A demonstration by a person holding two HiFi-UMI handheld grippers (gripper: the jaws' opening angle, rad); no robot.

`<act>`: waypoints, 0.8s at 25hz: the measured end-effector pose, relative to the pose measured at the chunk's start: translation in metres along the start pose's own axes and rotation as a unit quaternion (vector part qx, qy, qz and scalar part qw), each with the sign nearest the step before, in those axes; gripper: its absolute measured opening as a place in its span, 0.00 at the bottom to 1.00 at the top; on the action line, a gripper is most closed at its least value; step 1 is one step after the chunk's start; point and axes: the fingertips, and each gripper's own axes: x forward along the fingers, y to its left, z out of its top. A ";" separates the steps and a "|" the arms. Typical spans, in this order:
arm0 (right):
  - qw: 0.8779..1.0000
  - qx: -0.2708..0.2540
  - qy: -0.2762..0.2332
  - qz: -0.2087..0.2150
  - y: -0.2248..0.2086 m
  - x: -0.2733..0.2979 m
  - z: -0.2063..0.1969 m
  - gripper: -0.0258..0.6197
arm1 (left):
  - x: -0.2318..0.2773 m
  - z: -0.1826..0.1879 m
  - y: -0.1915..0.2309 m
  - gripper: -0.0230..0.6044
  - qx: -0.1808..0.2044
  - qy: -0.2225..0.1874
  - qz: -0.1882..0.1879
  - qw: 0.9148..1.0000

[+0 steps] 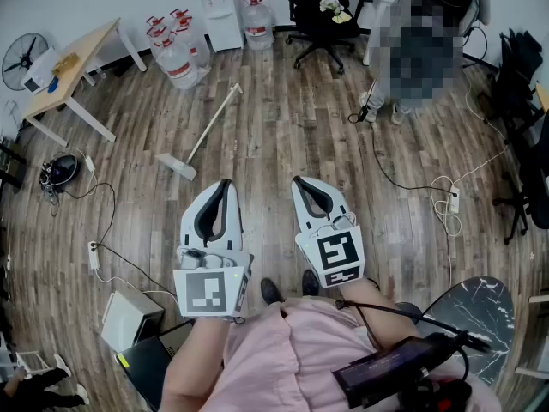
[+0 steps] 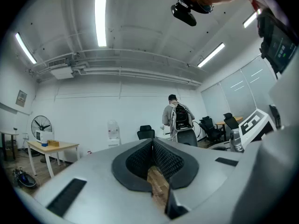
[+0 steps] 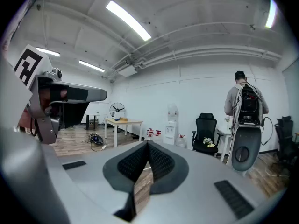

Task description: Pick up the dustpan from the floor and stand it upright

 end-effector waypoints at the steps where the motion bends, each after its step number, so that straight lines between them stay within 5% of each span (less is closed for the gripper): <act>1: 1.000 0.000 -0.001 0.000 -0.002 0.000 0.000 0.04 | 0.001 0.000 -0.001 0.06 0.001 0.001 0.000 1.000; 17: 1.000 0.016 0.001 0.004 -0.033 -0.007 -0.015 0.10 | 0.029 -0.004 -0.041 0.07 0.002 0.007 -0.034 0.999; 18: 1.000 0.020 0.001 0.007 -0.037 -0.007 -0.016 0.17 | 0.032 -0.003 -0.045 0.08 0.003 0.004 -0.036 0.999; 20: 1.000 0.025 -0.002 0.010 -0.045 -0.008 -0.017 0.20 | 0.039 -0.001 -0.053 0.31 0.003 0.002 -0.039 0.999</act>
